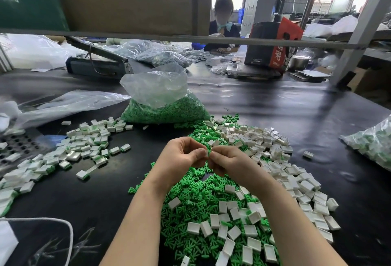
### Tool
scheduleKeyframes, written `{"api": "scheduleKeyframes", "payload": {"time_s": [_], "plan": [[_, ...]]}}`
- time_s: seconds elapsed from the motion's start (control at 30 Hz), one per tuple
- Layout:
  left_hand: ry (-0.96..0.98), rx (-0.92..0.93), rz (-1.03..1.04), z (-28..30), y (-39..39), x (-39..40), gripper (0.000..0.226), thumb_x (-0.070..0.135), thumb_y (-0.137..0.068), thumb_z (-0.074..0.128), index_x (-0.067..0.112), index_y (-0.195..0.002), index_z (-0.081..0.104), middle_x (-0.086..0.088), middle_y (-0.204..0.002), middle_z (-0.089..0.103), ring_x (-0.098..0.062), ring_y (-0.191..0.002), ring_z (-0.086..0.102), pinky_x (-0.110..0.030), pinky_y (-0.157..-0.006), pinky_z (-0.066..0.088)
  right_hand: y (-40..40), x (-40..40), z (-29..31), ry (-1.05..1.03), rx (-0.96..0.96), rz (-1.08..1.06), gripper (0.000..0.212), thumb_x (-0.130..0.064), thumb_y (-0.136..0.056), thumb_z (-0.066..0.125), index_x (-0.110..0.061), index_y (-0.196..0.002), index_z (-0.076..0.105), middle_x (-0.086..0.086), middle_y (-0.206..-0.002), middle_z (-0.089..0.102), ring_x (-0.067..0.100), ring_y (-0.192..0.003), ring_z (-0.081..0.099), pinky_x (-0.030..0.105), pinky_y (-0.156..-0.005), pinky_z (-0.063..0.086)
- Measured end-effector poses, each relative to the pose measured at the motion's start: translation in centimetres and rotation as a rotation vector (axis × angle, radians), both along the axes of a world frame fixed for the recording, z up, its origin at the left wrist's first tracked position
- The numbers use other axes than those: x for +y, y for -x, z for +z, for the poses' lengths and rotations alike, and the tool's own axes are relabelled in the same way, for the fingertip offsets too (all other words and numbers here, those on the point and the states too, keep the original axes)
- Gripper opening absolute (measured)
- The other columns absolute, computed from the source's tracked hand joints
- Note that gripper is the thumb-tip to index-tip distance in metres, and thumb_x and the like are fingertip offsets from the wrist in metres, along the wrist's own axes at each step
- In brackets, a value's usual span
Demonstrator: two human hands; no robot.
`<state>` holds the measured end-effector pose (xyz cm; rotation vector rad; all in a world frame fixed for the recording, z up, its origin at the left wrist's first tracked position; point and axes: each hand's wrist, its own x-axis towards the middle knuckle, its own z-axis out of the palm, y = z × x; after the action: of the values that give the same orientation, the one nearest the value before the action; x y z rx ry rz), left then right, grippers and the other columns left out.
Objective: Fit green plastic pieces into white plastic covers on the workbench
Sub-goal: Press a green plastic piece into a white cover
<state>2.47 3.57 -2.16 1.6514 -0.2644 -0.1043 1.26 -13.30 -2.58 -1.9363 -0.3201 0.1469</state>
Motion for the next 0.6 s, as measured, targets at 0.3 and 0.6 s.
{"api": "scheduleKeyframes", "payload": {"time_s": [0.3,0.6], "plan": [[-0.035,-0.076,-0.032,0.6,0.4,0.1,0.006,-0.002,-0.086,0.068,0.002,-0.082,0.068,-0.005,-0.068,0.069,-0.010,-0.062,0.065,-0.018,-0.061,0.052,0.6,0.0,0.9,0.010,0.001,0.022,0.026,-0.011,-0.100,0.049,-0.011,-0.075,0.056,0.002,-0.068,0.049,0.015,-0.065,0.041,0.028,-0.062,0.035],[-0.159,-0.118,-0.067,1.1,0.7,0.3,0.009,-0.009,-0.086,0.064,-0.002,-0.080,0.064,-0.008,-0.067,0.066,-0.007,-0.057,0.059,-0.018,-0.058,0.049,1.1,-0.2,1.3,0.204,-0.085,0.083,0.027,-0.012,-0.098,0.051,-0.003,-0.073,0.056,0.004,-0.064,0.044,0.015,-0.060,0.038,0.031,-0.060,0.030]]}}
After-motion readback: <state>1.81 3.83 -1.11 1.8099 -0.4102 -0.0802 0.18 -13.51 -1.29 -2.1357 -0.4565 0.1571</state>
